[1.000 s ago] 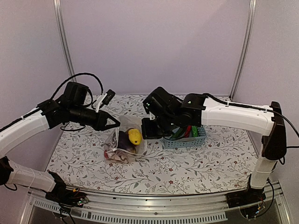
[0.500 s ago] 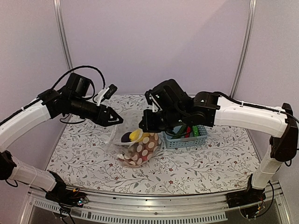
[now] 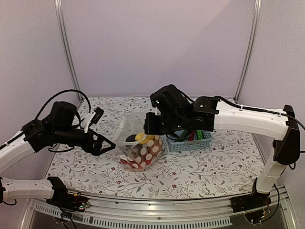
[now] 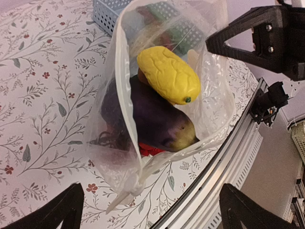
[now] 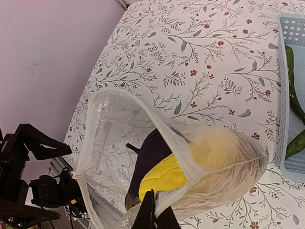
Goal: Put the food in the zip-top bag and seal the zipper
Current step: Adjust the zipper food storage bag at the center of the board.
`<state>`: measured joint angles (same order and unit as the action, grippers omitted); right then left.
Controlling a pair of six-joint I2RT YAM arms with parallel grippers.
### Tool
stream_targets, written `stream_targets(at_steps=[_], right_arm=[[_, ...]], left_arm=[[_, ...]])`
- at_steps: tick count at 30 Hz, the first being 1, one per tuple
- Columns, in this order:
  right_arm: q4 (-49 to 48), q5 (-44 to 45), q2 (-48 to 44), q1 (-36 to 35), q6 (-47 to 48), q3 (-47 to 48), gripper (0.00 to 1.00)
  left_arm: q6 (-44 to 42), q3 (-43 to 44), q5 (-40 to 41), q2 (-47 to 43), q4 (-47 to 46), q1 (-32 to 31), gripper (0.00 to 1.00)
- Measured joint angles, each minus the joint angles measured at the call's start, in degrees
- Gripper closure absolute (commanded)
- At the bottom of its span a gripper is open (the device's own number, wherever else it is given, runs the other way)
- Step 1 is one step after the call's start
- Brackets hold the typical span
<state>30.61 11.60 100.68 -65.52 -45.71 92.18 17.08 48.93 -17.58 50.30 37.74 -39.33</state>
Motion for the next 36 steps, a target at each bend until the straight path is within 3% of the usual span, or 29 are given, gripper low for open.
stream_targets(at_steps=[4, 11, 19, 27, 31, 34, 36], right_arm=[[-0.2, 0.2, 0.3, 0.1, 0.0, 0.0, 1.00], [-0.3, 0.2, 0.3, 0.2, 0.0, 0.0, 1.00], [-0.6, 0.3, 0.3, 0.2, -0.2, 0.0, 1.00], [-0.6, 0.3, 0.3, 0.3, -0.2, 0.0, 1.00], [-0.6, 0.4, 0.3, 0.3, -0.4, 0.0, 1.00], [-0.6, 0.4, 0.3, 0.3, -0.4, 0.0, 1.00], [-0.6, 0.4, 0.3, 0.3, -0.5, 0.0, 1.00]], left_arm=[[3.5, -4.4, 1.9, -1.7, -0.1, -0.9, 0.02], [7.4, -5.6, 4.4, -0.1, -1.5, -1.2, 0.34], [7.8, -5.7, 5.9, 0.0, -2.2, -1.3, 0.55], [8.0, -6.4, 6.2, -1.1, -2.2, -1.3, 0.59], [8.2, -6.7, 6.2, -1.2, -1.9, -1.3, 0.66], [8.1, -6.7, 6.3, -1.4, -1.7, -1.3, 0.78], [8.2, -6.7, 6.3, -1.6, -1.4, -1.3, 0.79]])
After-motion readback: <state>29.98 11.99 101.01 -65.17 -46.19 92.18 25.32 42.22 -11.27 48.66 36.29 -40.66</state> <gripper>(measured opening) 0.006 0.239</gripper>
